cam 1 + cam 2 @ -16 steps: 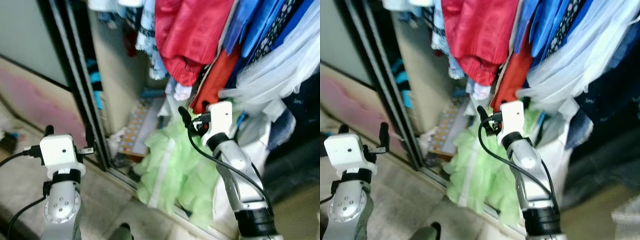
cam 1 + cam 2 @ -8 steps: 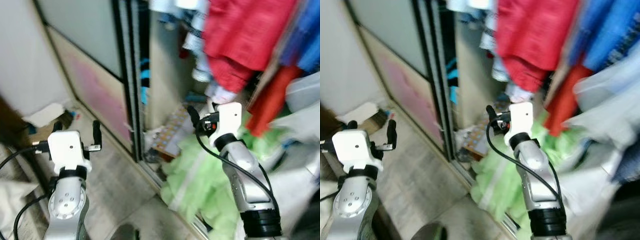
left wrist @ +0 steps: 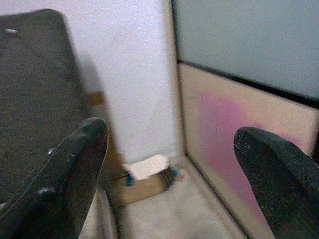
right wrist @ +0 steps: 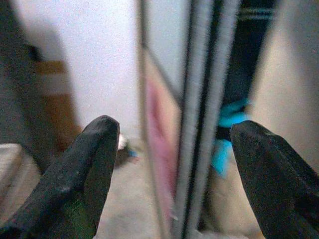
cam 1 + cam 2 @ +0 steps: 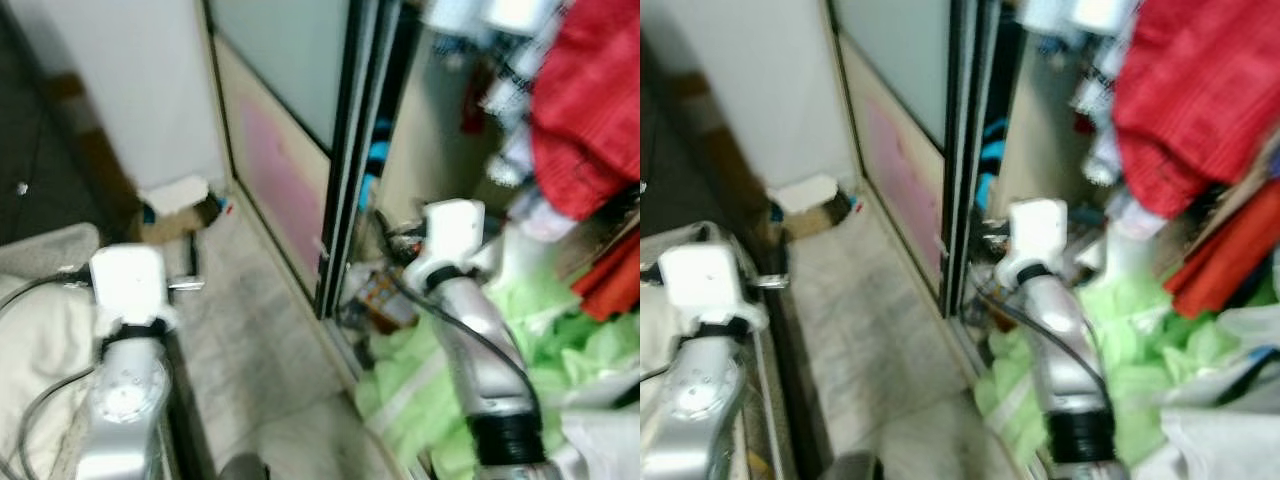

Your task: Clean up the room

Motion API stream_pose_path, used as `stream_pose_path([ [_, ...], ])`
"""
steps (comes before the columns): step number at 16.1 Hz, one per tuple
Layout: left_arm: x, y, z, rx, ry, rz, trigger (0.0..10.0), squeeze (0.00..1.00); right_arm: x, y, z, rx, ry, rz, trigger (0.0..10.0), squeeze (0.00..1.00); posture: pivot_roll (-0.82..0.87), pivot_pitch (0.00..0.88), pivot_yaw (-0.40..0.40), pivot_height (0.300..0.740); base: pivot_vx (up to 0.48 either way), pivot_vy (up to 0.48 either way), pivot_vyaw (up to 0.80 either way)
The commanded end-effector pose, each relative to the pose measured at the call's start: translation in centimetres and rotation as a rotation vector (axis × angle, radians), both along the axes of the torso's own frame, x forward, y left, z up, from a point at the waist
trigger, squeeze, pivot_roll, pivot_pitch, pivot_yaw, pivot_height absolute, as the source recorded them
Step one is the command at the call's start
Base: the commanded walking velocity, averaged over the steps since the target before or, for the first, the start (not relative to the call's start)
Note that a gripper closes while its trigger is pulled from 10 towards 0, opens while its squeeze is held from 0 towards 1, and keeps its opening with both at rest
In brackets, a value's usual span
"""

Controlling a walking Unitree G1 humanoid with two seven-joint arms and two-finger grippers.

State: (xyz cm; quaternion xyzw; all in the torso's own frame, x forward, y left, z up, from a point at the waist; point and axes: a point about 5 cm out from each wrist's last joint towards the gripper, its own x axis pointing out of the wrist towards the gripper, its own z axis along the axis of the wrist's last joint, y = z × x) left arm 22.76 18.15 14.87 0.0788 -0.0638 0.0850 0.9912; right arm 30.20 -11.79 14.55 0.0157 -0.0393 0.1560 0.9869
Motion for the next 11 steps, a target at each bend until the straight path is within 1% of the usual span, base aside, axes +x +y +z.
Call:
stream_pose_path([
  [1, 0.1, -0.5, 0.0, -0.001, 0.004, -0.019, 10.0, 0.00, 0.2, -0.9, 0.1, -0.001, -0.004, -0.026, 10.0, 0.00, 0.09, 0.010, -0.046, 0.740, 0.000, 0.000, 0.80],
  [4, 0.4, -0.6, -0.1, 0.009, 0.011, -0.034, 10.0, 0.00, 0.2, -1.1, 0.1, 0.025, -0.008, -0.057, 10.0, 0.00, 0.09, 0.000, -0.026, 0.740, 0.000, 0.000, 0.80],
  [5, 0.7, -0.5, -0.1, 0.016, 0.011, -0.040, 10.0, 0.00, 0.3, -1.1, 0.1, 0.043, -0.008, -0.070, 10.0, 0.00, 0.09, 0.007, -0.014, 0.740, 0.000, 0.000, 0.69],
  [6, 0.9, -0.4, 0.0, 0.019, 0.010, -0.042, 10.0, 0.00, 0.4, -1.1, 0.1, 0.052, -0.007, -0.072, 10.0, 0.00, 0.09, 0.006, -0.014, 0.740, 0.000, 0.000, 0.00],
  [7, 1.1, -0.4, 0.1, 0.023, 0.006, -0.039, 10.0, 0.00, 0.4, -1.0, 0.0, 0.052, -0.004, -0.073, 10.0, 0.00, 0.09, 0.000, -0.011, 0.740, 0.000, 0.000, 0.61],
  [8, 1.3, -0.4, 0.4, 0.018, -0.001, -0.033, 10.0, 0.00, 0.4, -0.8, 0.1, 0.022, -0.016, -0.055, 10.0, 0.00, 0.09, 0.000, -0.008, 0.740, 0.000, 0.000, 0.80],
  [11, 1.3, -0.2, 0.0, 0.024, 0.008, -0.031, 10.0, 0.00, 0.7, -0.7, -0.2, 0.023, -0.009, -0.063, 10.0, 0.00, 0.09, 0.000, -0.012, 0.740, 0.000, 0.000, 0.80],
])
